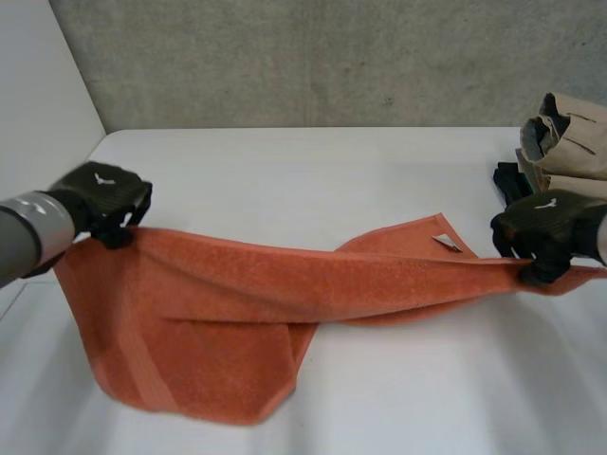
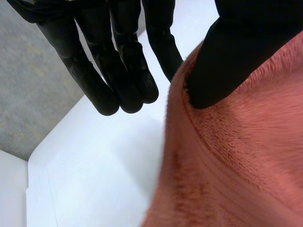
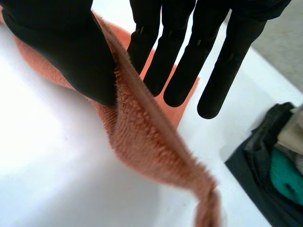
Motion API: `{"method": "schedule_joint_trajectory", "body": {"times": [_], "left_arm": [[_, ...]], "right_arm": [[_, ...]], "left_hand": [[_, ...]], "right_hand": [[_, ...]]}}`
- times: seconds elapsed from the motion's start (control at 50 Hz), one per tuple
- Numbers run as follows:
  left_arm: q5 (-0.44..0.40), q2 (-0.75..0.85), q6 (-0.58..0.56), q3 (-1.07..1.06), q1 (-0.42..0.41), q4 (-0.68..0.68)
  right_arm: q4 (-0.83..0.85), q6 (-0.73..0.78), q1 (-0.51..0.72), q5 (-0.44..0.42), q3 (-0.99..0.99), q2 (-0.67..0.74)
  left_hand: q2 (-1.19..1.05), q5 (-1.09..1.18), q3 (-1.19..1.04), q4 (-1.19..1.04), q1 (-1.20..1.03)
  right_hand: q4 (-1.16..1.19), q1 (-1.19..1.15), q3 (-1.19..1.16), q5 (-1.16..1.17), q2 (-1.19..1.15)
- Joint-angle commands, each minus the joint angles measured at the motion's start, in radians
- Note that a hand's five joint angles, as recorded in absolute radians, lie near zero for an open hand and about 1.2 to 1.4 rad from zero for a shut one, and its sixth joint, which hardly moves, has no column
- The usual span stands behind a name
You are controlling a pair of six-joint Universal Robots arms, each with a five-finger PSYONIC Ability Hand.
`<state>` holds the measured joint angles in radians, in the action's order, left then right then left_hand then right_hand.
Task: Fold the laundry.
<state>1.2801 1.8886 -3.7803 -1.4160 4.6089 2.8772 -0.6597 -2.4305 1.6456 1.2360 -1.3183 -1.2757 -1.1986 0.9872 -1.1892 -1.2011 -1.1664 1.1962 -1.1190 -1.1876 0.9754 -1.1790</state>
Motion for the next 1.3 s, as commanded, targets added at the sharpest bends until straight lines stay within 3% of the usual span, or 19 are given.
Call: {"method": "schedule_joint_trajectory", "body": {"times": [0.02, 0.08, 0.18, 0.26, 0.3, 0.56, 0.72, 0.88, 1.06, 1.14, 1.2, 1.3], "left_arm": [[0.053, 0.234, -0.058, 0.309, -0.018, 0.084], [0.067, 0.259, -0.033, 0.446, -0.027, 0.16], [0.128, 0.219, 0.14, 0.676, -0.047, 0.391], [0.166, 0.155, 0.278, 0.704, -0.059, 0.546], [0.174, 0.138, 0.313, 0.7, -0.064, 0.592], [0.197, 0.095, 0.297, 0.444, -0.019, 0.533], [0.082, 0.141, 0.234, 0.171, 0.007, 0.617], [-0.005, 0.25, 0.012, -0.021, 0.053, 0.677], [-0.019, 0.33, -0.242, -0.049, 0.096, 0.576], [-0.039, 0.349, -0.269, -0.026, 0.102, 0.557], [-0.048, 0.366, -0.265, -0.012, 0.105, 0.553], [-0.025, 0.403, -0.277, 0.023, 0.105, 0.536]], "right_arm": [[0.116, 0.016, 0.104, 0.103, 0.268, 0.2], [0.265, -0.042, 0.125, 0.147, 0.387, 0.237], [0.763, -0.269, 0.138, 0.221, 0.522, 0.236], [1.074, -0.404, 0.141, 0.253, 0.524, 0.208], [1.115, -0.41, 0.143, 0.258, 0.53, 0.207], [0.937, -0.409, 0.138, 0.204, 0.533, 0.266], [0.804, -0.401, 0.126, 0.154, 0.317, 0.263], [0.759, -0.296, 0.125, 0.118, -0.031, 0.275], [0.753, -0.162, 0.108, 0.126, -0.202, 0.277], [0.758, -0.171, 0.109, 0.125, -0.226, 0.253], [0.758, -0.189, 0.108, 0.126, -0.226, 0.242], [0.752, -0.209, 0.099, 0.128, -0.22, 0.242]], "left_hand": [[-0.198, 0.235, -0.207, -0.195, -0.23], [-0.198, 0.235, -0.207, -0.195, -0.23], [-0.198, 0.235, -0.207, -0.195, -0.23], [-0.198, 0.235, -0.207, -0.195, -0.23], [-0.198, 0.235, -0.207, -0.195, -0.23], [-0.198, 0.235, -0.207, -0.195, -0.23], [-0.198, 0.235, -0.207, -0.195, -0.23], [-0.198, 0.235, -0.207, -0.195, -0.23], [-0.198, 0.235, -0.207, -0.195, -0.23], [-0.157, 0.194, -0.167, -0.155, -0.189], [0.192, -0.155, 0.182, 0.194, 0.16], [0.201, -0.164, 0.192, 0.204, 0.169]], "right_hand": [[0.2, -0.277, -0.209, 0.246, -0.217], [0.2, -0.277, -0.209, 0.246, -0.217], [0.2, -0.277, -0.209, 0.246, -0.217], [0.2, -0.277, -0.209, 0.246, -0.217], [0.2, -0.277, -0.209, 0.246, -0.217], [0.2, -0.277, -0.209, 0.246, -0.217], [0.2, -0.277, -0.209, 0.246, -0.217], [0.2, -0.277, -0.209, 0.246, -0.217], [0.2, -0.277, -0.209, 0.246, -0.217], [0.2, -0.277, -0.209, 0.246, -0.217], [0.2, -0.277, -0.209, 0.246, -0.217], [0.2, -0.277, -0.209, 0.246, -0.217]]}}
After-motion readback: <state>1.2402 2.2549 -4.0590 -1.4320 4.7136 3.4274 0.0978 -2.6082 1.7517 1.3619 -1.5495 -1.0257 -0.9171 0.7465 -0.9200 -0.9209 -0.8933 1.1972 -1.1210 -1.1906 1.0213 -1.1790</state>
